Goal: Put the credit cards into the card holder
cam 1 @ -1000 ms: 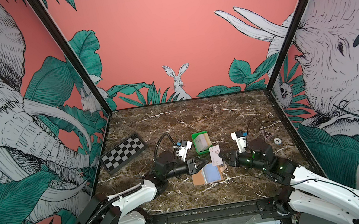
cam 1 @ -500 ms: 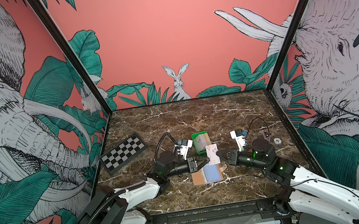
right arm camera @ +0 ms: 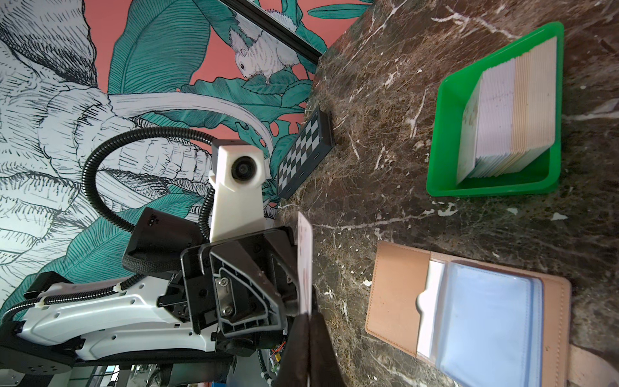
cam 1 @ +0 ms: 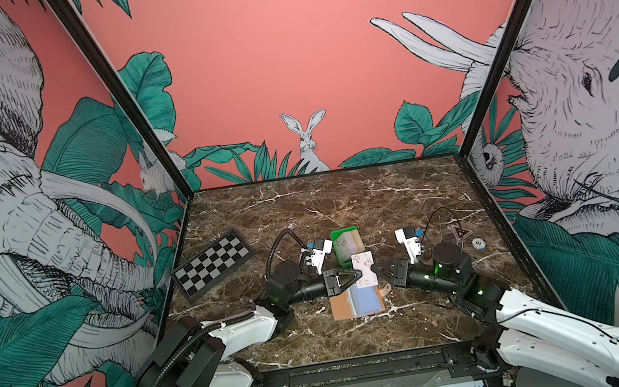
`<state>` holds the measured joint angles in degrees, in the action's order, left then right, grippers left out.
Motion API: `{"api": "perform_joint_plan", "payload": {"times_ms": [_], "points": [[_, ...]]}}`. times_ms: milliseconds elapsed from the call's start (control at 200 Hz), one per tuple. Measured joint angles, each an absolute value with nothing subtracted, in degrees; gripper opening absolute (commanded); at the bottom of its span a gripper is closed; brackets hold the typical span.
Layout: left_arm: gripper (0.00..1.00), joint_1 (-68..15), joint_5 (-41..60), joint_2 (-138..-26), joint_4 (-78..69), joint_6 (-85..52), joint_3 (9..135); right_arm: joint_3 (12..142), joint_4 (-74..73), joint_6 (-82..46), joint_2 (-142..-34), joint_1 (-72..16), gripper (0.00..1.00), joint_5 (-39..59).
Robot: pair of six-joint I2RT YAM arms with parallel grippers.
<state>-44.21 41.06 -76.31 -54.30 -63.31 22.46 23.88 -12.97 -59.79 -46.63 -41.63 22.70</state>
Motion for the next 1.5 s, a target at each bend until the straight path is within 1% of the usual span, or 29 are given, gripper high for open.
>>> {"api": "perform_joint_plan", "payload": {"times_ms": [180,350,460,565,650,750,895,955,1040,1250,1500], "points": [[0.15,-44.14,41.04,-76.31,-53.98,-63.42,22.46,23.90,-12.82,-59.37,-47.64,-41.63,0.00,22.70],[0.14,-44.14,41.10,-76.34,-53.34,-63.42,22.46,24.16,-11.97,-58.19,-48.47,-41.63,0.00,22.65],[0.09,-44.14,41.12,-76.42,-53.06,-63.44,22.46,24.58,-11.18,-57.14,-48.84,-41.63,0.00,22.55],[0.07,-44.03,41.12,-76.49,-53.04,-63.46,22.46,24.95,-10.79,-56.55,-49.12,-41.63,0.00,22.50],[0.04,-44.03,41.12,-76.49,-53.04,-63.42,22.46,25.19,-10.35,-56.14,-49.36,-41.63,0.05,22.35],[0.01,-44.05,41.06,-76.49,-52.05,-63.24,22.46,25.19,-9.52,-55.66,-49.50,-41.65,0.09,22.24],[0.01,-44.31,40.03,-75.48,-49.91,-62.50,22.41,25.19,-7.29,-54.76,-49.82,-41.65,0.14,21.45],[0.01,-44.31,39.20,-74.52,-48.80,-62.02,22.04,25.19,-6.44,-54.54,-49.82,-41.76,0.19,21.12],[0.01,-44.36,37.82,-72.29,-46.00,-60.97,21.41,25.19,-4.49,-53.87,-49.82,-42.26,0.21,19.90],[0.00,-45.69,32.38,-65.71,-38.72,-58.39,20.05,25.21,1.89,-51.96,-49.82,-44.80,0.23,15.35],[0.00,-48.40,26.44,-64.51,-34.89,-57.80,17.04,27.40,9.41,-49.69,-51.07,-49.56,0.24,8.36]]}}
